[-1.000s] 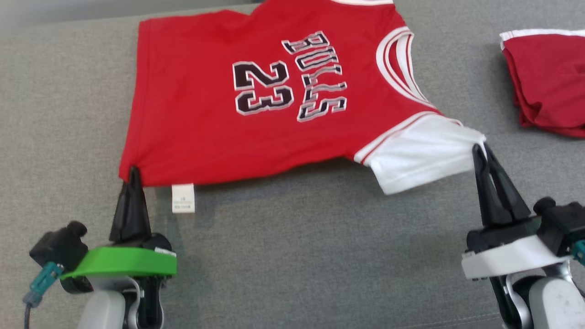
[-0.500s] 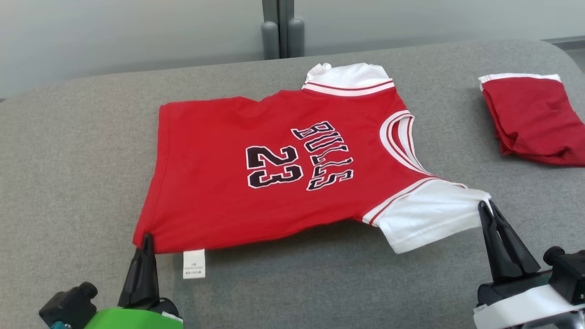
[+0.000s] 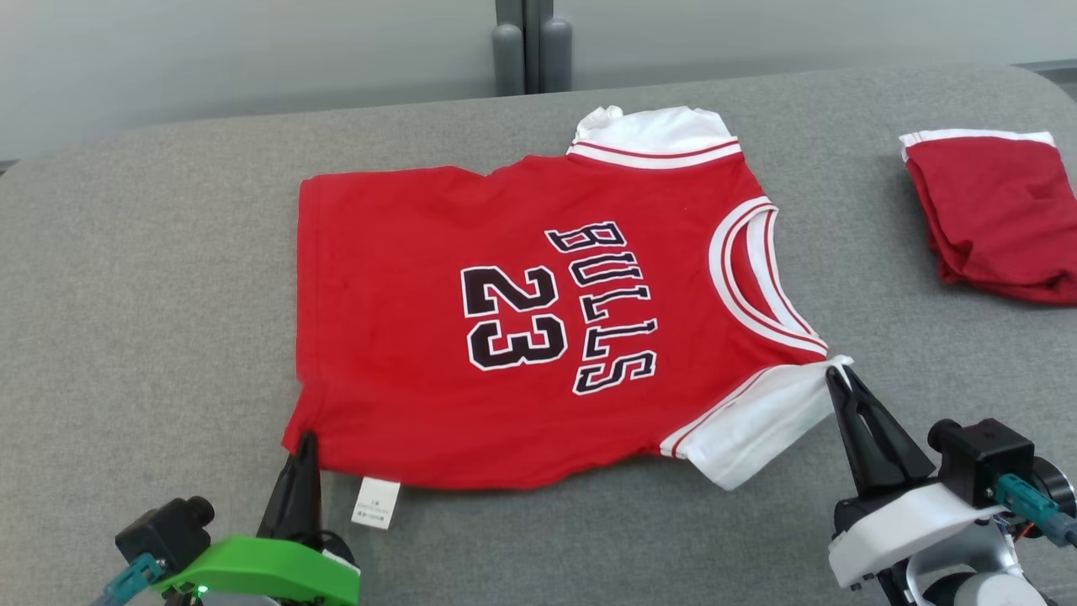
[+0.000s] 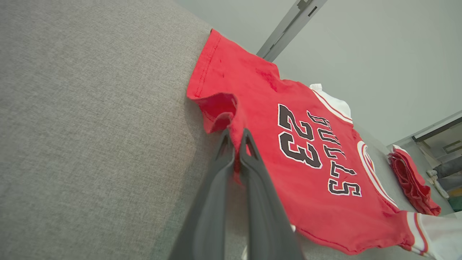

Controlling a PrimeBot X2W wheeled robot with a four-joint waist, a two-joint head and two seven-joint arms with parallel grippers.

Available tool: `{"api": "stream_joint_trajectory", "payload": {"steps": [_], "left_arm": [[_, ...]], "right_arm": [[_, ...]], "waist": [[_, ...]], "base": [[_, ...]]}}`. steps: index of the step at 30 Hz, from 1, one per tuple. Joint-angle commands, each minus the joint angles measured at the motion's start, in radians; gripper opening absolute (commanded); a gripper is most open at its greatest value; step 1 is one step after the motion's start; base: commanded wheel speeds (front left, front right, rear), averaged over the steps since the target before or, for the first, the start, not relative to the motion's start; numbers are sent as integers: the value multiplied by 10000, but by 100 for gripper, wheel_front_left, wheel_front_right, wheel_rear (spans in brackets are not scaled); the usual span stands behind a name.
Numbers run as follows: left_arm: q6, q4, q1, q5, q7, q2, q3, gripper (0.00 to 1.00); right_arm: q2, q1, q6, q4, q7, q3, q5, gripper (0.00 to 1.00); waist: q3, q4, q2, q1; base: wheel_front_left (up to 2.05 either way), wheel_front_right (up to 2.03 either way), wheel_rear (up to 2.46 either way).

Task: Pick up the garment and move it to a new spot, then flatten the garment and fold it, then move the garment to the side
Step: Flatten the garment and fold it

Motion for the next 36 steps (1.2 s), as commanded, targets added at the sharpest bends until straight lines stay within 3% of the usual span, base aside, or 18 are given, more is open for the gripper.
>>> {"api": "stream_joint_trajectory", "payload": {"steps": [1, 6, 15, 26, 36], "left_arm": [[27, 72, -301, -144, 32, -26, 58, 0], [-81, 495, -1005, -723, 226, -213, 137, 0], [126, 1330, -2383, -1223, 147, -401, 315, 0], [630, 2428, -3730, -1370, -161, -515, 219, 0], [741, 3198, -4512, -1345, -328, -538, 127, 0]], "right_arm": [[-23, -196, -16, 170, 12, -34, 30, 0], [-24, -1024, -16, 927, 50, -72, -12, 0], [-25, -3494, -16, 2694, -52, -118, -327, 0], [-27, -5900, -16, 5690, -581, -152, -759, 0], [-27, -7649, -16, 8041, -1406, 141, -495, 0]], "waist": [[111, 67, 0, 1], [291, 172, 0, 1], [772, 208, 0, 1], [1245, 269, 0, 1], [1658, 186, 0, 1]], "base": [[0, 0, 0], [0, 0, 0], [0, 0, 0], [0, 0, 0], [0, 0, 0]]}}
